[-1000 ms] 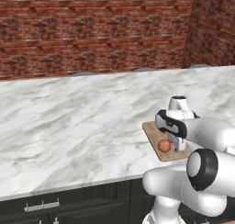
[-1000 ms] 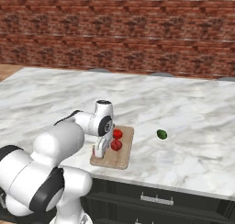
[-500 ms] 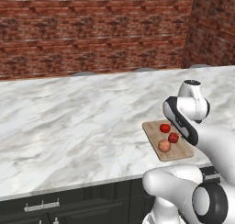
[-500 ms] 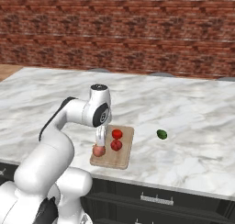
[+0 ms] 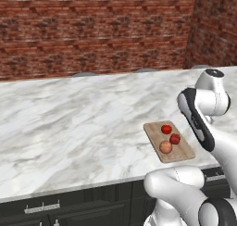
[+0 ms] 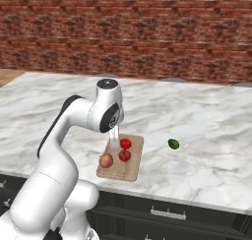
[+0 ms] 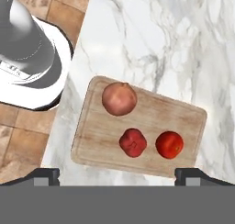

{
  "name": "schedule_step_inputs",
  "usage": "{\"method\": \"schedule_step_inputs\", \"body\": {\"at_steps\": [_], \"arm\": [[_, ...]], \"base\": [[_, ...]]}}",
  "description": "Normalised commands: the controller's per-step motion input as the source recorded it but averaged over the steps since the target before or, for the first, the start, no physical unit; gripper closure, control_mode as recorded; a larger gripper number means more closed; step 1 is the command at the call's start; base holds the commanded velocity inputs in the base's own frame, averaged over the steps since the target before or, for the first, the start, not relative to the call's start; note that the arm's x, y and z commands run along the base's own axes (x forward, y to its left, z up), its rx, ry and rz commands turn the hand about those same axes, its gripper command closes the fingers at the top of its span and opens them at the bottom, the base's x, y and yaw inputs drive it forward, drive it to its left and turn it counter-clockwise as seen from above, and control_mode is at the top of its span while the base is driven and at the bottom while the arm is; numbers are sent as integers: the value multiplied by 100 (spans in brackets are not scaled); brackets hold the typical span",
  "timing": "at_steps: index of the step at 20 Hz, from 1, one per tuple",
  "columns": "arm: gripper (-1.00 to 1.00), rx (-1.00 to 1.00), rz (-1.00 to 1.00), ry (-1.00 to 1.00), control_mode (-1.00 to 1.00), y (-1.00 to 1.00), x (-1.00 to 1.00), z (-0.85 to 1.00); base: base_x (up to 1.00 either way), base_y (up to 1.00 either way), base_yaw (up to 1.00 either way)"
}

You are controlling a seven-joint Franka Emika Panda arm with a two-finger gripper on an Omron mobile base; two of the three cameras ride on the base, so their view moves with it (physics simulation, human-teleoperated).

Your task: Place the avocado, onion, tomato, and bell pepper on the cutting board.

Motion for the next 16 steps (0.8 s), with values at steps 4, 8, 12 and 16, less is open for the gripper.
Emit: {"method": "schedule_step_inputs", "body": {"at_steps": [4,8,12,16], "arm": [[-100,0,-12,6,-100,-42,51,72],[-100,0,-18,14,-100,-51,53,71],[-100,2,-22,18,-100,-50,46,59],[-100,6,-23,8,-100,-44,5,11]], "base": [[0,0,0],[0,0,0],[0,0,0],[0,0,0]]}}
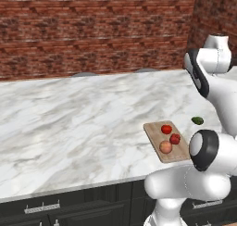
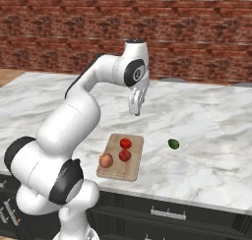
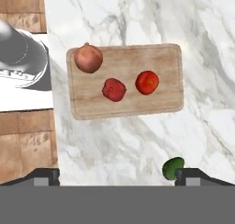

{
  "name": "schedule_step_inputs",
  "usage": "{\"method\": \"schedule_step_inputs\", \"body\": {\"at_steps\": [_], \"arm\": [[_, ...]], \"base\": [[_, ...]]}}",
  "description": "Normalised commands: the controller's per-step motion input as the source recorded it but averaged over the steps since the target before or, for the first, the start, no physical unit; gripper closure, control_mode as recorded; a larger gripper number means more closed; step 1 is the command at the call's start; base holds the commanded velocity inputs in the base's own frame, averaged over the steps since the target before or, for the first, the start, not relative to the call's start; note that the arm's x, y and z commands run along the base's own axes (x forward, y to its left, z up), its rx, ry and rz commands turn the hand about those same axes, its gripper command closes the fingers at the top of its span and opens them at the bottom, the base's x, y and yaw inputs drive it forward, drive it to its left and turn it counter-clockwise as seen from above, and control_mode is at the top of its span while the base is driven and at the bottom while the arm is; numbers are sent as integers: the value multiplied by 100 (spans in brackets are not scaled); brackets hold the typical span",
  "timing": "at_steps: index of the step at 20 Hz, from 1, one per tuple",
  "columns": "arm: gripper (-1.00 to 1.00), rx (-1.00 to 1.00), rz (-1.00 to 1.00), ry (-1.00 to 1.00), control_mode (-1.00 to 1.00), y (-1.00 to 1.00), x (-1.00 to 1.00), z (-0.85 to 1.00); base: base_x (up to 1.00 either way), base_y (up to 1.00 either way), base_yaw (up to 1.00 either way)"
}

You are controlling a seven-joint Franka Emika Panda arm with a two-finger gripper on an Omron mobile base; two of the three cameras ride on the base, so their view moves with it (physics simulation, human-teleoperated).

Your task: Place the avocado, onion, tomato, and bell pepper on the cutting board.

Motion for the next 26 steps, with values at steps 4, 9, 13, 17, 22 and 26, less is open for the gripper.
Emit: {"method": "schedule_step_inputs", "body": {"at_steps": [4,9,13,17,22,26], "arm": [[-100,6,-10,0,-100,-28,-12,-15],[-100,4,0,0,-100,-8,-24,-9],[-100,0,0,-2,-100,0,-6,-7],[-100,-4,-21,-6,-100,0,3,-18],[-100,-5,-44,-3,-100,0,5,-16],[-100,-2,-55,-2,-100,-1,9,-3]], "base": [[0,0,0],[0,0,0],[0,0,0],[0,0,0],[0,0,0],[0,0,0]]}}
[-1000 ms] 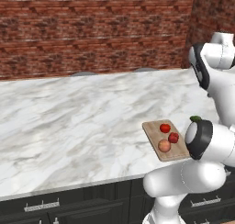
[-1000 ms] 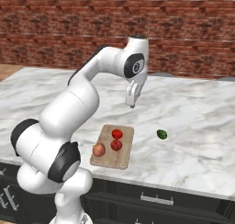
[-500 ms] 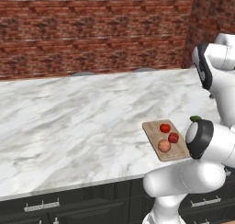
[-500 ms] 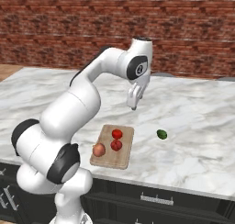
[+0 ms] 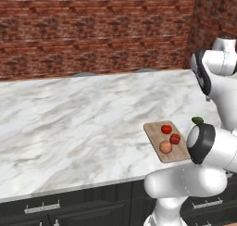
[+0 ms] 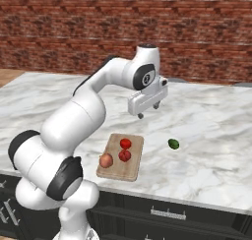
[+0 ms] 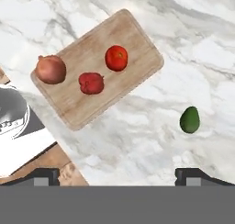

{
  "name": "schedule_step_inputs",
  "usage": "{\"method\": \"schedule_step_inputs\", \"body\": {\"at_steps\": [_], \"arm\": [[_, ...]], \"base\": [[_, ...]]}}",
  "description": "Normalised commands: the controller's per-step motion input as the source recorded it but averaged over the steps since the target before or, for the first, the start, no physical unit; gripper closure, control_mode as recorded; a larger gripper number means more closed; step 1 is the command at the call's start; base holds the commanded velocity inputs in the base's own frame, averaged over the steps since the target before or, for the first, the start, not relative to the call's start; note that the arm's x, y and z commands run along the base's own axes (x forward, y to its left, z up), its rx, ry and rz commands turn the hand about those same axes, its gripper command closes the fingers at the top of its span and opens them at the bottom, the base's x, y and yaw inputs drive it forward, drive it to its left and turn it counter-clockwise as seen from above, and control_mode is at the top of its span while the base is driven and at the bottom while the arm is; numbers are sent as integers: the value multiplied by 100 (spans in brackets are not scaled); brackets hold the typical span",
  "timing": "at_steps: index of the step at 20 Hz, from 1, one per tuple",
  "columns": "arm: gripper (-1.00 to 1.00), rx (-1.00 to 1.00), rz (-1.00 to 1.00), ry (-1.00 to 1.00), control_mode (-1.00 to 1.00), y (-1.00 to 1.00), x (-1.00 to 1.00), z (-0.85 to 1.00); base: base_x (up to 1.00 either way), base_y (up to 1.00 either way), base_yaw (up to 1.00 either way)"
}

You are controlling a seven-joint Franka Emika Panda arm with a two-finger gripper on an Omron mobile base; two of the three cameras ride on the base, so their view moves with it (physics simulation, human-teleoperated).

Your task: Place the avocado, onion, tomato, and bell pepper on the cutting board.

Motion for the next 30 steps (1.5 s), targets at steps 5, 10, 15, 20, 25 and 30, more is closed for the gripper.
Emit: {"method": "schedule_step_inputs", "body": {"at_steps": [5,10,15,20,25,30], "arm": [[-100,0,-49,-1,-100,-4,16,0],[-100,0,-27,5,-100,-3,31,-3],[-100,2,-12,4,-100,-20,26,-14],[-100,3,-8,1,-100,-35,14,-15],[-100,3,-2,0,-100,-25,11,-17],[-100,1,0,-1,-100,-10,13,-22]], "base": [[0,0,0],[0,0,0],[0,0,0],[0,0,0],[0,0,0],[0,0,0]]}}
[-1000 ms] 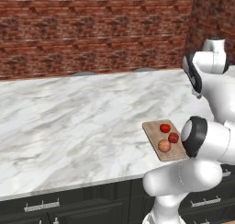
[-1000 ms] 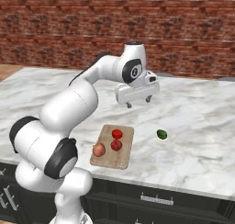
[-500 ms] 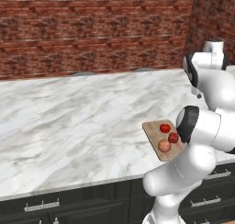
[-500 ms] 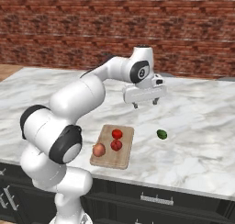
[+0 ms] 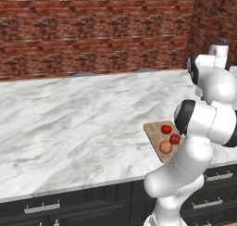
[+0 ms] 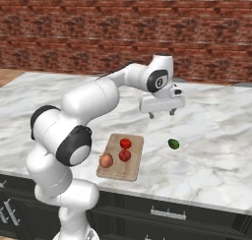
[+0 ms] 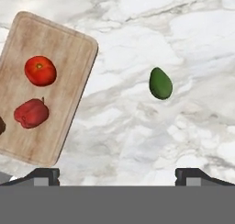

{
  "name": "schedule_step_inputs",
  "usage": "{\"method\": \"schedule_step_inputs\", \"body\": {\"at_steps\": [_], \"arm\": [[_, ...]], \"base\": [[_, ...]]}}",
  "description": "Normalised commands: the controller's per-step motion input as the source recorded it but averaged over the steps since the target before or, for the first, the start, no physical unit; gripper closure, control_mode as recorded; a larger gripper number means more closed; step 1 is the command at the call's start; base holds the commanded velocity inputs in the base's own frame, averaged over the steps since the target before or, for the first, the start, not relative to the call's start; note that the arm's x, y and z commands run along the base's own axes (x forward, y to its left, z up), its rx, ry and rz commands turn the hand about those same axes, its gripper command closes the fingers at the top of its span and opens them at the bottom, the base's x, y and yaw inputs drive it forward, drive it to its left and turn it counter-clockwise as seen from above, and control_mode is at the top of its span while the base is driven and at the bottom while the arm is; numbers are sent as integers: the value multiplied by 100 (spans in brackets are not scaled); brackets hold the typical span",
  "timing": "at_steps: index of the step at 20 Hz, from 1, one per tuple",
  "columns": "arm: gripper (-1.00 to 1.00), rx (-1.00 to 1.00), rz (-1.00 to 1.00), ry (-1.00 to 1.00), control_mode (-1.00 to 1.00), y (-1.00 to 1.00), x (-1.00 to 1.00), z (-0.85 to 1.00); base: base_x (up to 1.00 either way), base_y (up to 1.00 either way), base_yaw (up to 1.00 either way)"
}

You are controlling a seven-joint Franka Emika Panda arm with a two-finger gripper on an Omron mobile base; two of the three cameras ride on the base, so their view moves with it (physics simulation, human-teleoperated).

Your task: Place the avocado, onion, tomato, and bell pepper on the cutting board.

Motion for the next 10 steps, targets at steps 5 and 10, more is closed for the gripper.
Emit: {"method": "schedule_step_inputs", "body": {"at_steps": [5,10], "arm": [[-100,0,-1,-2,-100,-4,17,-17],[-100,0,-4,-2,-100,-3,24,-15]], "base": [[0,0,0],[0,0,0]]}}
